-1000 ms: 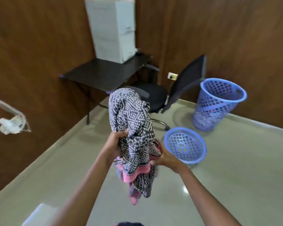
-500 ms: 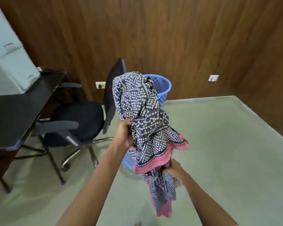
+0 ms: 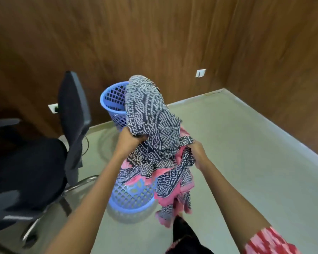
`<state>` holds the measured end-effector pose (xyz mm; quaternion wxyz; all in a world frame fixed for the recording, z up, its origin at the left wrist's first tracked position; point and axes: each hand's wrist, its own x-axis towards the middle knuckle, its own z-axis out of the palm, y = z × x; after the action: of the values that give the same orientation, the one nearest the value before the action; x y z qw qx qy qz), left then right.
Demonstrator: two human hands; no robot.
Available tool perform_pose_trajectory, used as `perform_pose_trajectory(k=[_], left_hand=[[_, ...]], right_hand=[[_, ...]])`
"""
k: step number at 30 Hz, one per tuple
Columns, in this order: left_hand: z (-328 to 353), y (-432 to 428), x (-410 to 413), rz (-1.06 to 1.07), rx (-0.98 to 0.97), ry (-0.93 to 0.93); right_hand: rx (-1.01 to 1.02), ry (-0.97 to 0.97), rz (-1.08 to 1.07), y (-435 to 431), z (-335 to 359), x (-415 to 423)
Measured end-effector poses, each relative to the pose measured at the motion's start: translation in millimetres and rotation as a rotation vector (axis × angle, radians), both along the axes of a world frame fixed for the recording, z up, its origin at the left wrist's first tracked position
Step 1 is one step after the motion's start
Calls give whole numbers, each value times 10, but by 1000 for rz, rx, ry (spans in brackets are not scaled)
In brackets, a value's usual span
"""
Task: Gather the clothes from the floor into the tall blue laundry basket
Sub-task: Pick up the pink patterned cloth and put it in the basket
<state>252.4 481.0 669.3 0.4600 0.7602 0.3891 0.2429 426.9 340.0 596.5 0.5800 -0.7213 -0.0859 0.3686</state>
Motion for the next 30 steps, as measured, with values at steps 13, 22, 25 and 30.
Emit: perform_pose_trajectory(k=[13,22,25,30], left_hand=[[-427,-212,2144,187,309,438],[-284,1355,2887,314,256,15],[-197,1841,3223,397,194,-88],[40,2633,3551,508,31,-261]], right_hand=[[165,45,233,1344,356,1386],[408,-83,494,2062,688,2199],[73,-532,566,2361,509,2581],[-213,-182,457,2683,-123,2916]])
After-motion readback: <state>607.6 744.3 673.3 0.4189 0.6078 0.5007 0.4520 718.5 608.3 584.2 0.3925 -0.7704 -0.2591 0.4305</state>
